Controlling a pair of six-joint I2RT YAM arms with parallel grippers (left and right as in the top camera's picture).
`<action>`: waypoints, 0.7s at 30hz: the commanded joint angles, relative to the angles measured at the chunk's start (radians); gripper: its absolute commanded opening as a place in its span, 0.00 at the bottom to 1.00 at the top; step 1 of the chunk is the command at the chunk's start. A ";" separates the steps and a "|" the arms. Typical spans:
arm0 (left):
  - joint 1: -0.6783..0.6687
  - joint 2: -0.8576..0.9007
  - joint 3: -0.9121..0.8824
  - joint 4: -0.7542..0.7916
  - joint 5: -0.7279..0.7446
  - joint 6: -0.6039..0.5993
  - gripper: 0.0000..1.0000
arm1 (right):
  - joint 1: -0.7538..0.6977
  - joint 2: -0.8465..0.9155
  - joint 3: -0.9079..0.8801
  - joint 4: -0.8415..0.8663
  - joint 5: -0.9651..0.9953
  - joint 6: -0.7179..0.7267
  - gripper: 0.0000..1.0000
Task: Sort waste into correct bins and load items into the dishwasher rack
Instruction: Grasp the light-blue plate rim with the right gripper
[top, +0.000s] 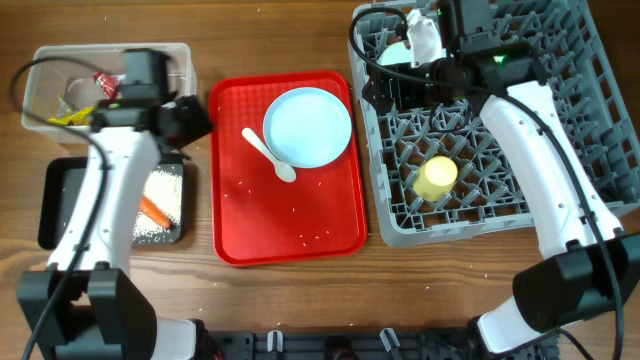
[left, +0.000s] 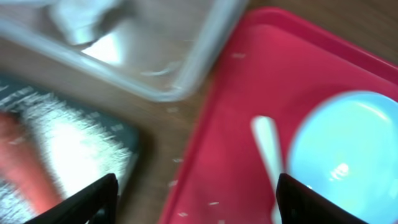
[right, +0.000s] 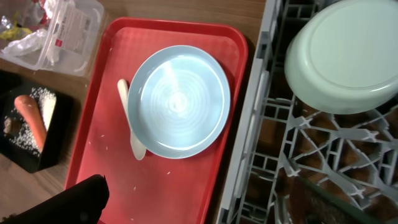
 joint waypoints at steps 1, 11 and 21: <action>-0.121 0.045 0.007 0.058 0.016 0.030 0.82 | 0.030 -0.013 0.016 0.016 -0.037 -0.010 0.96; -0.179 0.210 0.010 0.121 0.032 -0.061 0.87 | 0.259 0.093 0.004 0.180 0.091 0.201 0.89; -0.094 0.154 0.011 0.076 0.066 -0.053 1.00 | 0.282 0.317 0.004 0.018 0.175 0.223 0.81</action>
